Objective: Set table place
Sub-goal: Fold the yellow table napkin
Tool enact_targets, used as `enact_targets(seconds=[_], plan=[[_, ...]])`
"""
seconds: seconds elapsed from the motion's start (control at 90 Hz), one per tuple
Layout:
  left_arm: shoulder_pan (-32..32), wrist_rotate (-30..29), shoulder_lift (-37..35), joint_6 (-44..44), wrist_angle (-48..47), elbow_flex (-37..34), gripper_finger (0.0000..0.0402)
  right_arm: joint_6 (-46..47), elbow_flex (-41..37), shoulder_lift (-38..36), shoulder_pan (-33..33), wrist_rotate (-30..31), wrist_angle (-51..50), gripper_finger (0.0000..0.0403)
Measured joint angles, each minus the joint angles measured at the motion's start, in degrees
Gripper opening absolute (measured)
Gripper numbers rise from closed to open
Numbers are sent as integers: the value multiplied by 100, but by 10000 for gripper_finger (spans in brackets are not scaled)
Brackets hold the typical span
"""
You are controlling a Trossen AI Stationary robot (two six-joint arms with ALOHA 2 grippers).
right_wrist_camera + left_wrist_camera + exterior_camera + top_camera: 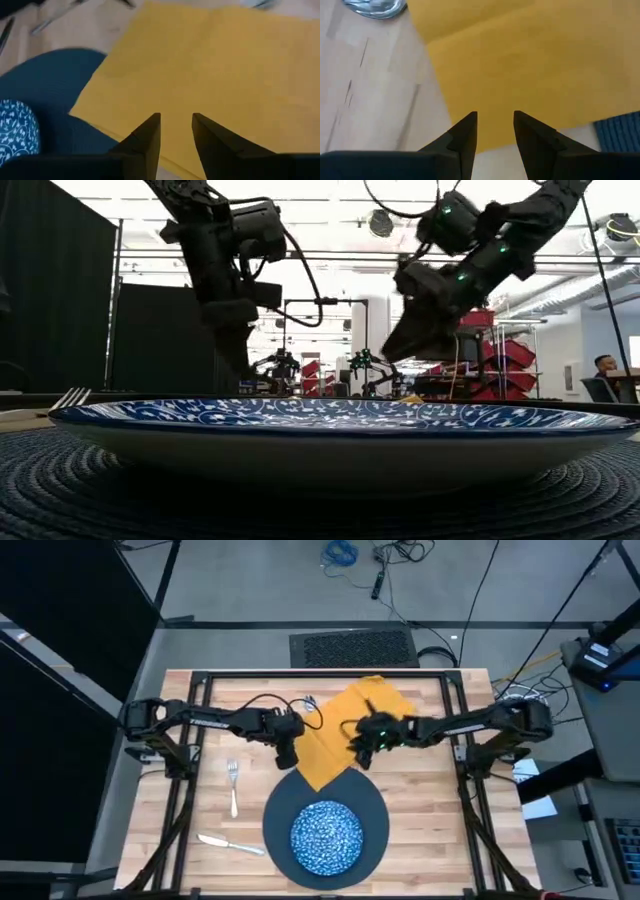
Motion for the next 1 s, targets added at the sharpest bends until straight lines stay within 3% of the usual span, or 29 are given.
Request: enact_targets(seconds=[0.189, 0.389, 0.611, 0.789, 1.0], plan=[[57, 18, 0, -11, -73, 0, 114, -292, 1089, 1155, 471, 13, -177, 105], [46, 51, 0, -17, -75, -10, 114, -664, 1911, 1729, 887, 28, -633, 105], [65, 107, 0, 145, 224, -376, 114, -834, 2180, 1930, 1313, 322, -658, 105], [63, 145, 2, 144, 446, -531, 114, -1604, 2222, 2106, 1531, 377, -720, 105], [59, 147, 2, 141, 513, -546, 114, -2155, 2224, 2147, 1575, 1049, -951, 105]])
